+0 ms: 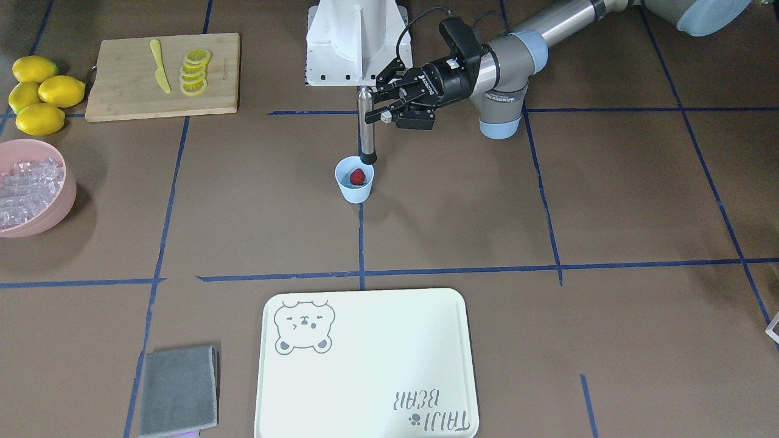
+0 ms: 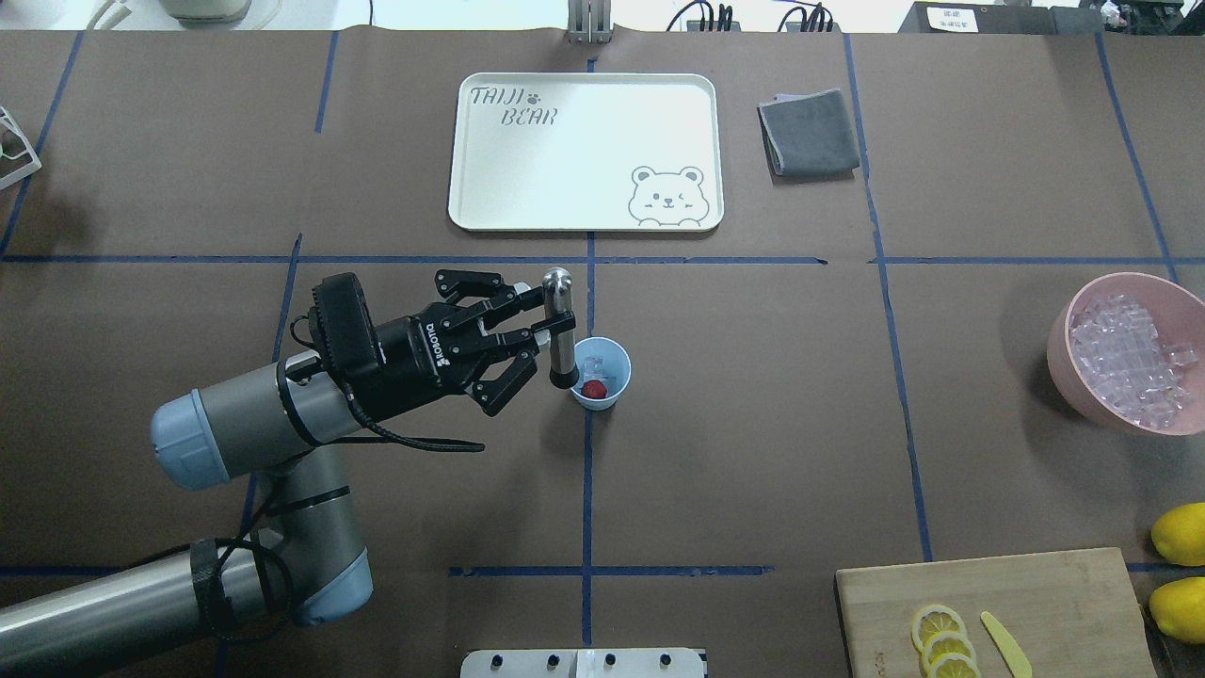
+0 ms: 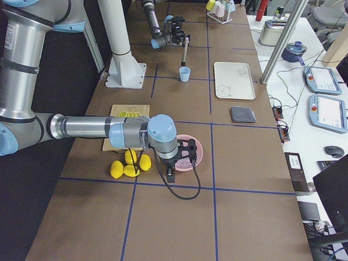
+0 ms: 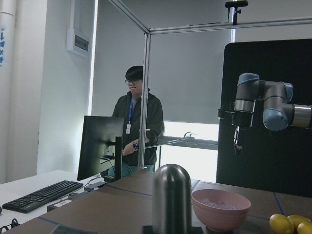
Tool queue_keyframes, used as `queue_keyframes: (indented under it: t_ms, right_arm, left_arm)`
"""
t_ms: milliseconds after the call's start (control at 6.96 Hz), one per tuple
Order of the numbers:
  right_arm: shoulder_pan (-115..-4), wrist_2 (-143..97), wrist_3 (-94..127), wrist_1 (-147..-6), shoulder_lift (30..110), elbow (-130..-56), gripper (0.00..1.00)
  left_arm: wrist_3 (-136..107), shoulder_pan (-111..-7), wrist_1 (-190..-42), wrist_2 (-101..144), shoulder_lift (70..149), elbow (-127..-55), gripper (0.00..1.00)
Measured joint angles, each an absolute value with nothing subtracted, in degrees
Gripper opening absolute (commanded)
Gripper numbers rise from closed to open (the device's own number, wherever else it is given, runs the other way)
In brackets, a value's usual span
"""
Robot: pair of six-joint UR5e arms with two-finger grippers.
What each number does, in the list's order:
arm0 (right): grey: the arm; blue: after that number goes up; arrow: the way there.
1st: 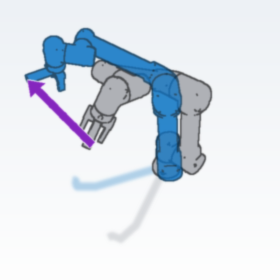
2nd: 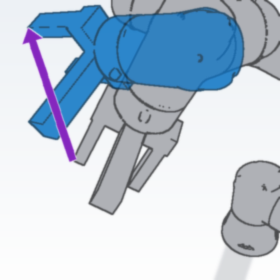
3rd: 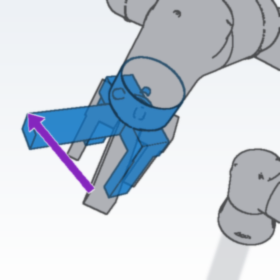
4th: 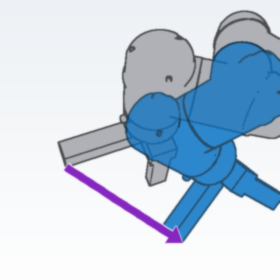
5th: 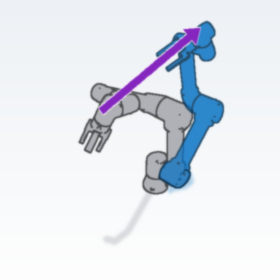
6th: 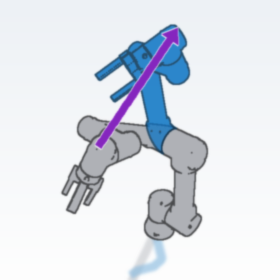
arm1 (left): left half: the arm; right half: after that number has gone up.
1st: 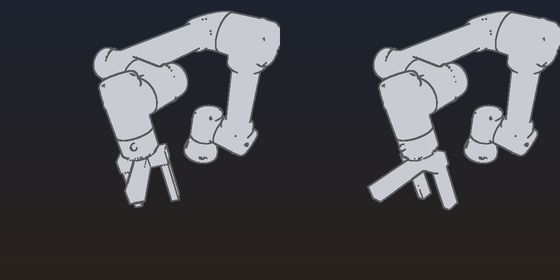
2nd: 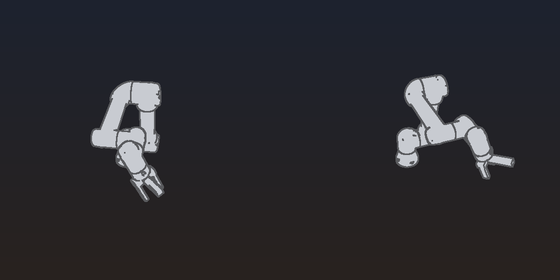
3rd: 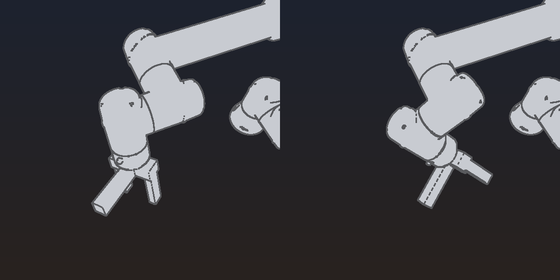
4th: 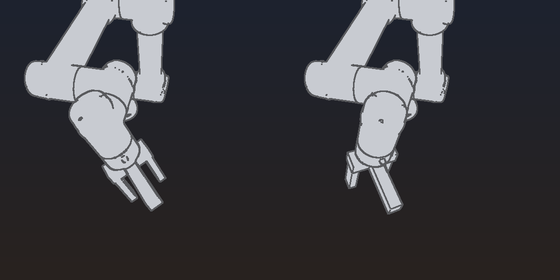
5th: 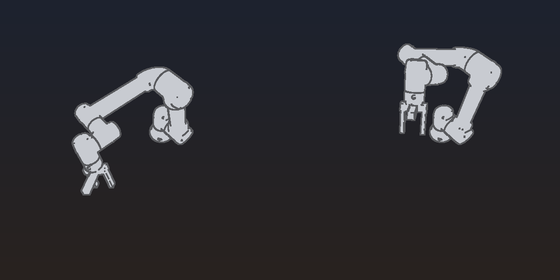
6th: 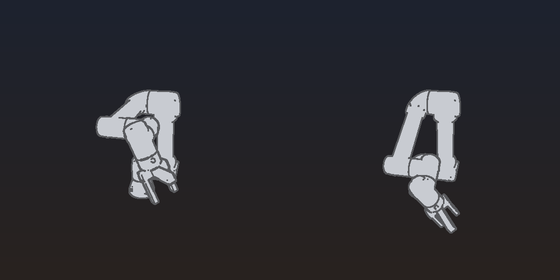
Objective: Mash ice and strawberries in cup
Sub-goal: 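Carry the pestle over the cup and lower it inside, then press the pestle down on the ice and strawberry in the cup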
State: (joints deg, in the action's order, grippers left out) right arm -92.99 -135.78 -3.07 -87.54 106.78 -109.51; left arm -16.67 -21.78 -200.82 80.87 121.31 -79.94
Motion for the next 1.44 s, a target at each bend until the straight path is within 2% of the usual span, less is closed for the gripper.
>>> queue_keyframes:
  t_ms: [575,1436]
  right_arm:
    - [-92.99,-135.73,-3.08,-87.54,106.79,-109.43,1.0]
    - [-92.99,-135.7,-3.16,-87.54,106.79,-109.27,1.0]
  left_arm:
    - [-15.08,-19.75,-200.66,76.26,125.09,-75.68,0.0]
    - [-14.61,-18.41,-200.83,75.19,125.4,-72.22,0.0]
